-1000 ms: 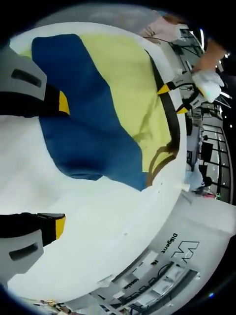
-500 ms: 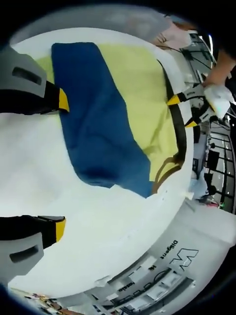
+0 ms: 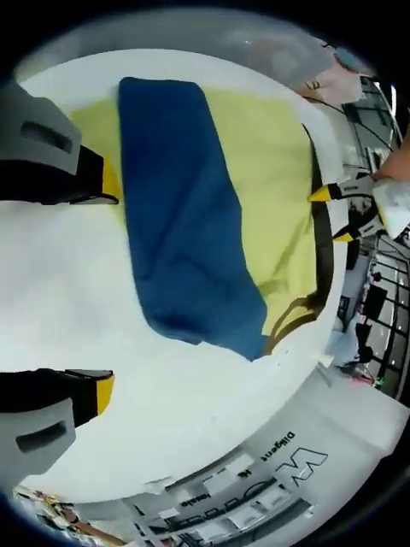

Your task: Fold the garment on the visible template until the final outline fits inside the template.

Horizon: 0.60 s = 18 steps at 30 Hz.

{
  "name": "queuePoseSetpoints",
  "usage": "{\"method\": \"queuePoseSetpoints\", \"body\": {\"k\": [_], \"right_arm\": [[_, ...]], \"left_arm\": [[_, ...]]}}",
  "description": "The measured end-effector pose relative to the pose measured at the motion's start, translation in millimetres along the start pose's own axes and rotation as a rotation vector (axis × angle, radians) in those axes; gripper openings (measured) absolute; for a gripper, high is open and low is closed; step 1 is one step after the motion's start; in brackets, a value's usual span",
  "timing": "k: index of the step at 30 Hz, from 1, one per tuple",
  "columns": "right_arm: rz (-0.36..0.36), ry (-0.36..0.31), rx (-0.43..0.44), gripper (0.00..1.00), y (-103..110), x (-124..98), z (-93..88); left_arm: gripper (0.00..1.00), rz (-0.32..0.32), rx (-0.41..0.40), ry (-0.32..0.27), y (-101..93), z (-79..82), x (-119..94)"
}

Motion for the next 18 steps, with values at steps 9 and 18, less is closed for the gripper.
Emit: {"method": "queuePoseSetpoints", "body": {"k": [9,18], "right_arm": [[0.014,0.029,0.022,0.74,9.7,-10.5,-16.2],[-0.004,0.007,0.1,0.83,10.5,-12.2,-1.6]], "left_arm": [[0.5,0.037,0.192,0.056,5.4,1.2,2.4],[0.4,0.025,0.18,0.047,1.1,0.2,2.9]]}}
Point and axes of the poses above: the point that each gripper's makers call its tool centre point, and the gripper's own axes: x roughly forward along the fingers, y roughly to its left, z roughly out of its top, the point moved 7 cm from there along -x, roughly backward along the fingers, and after that the axes turned 1 degree about x, right-handed, at the moved point
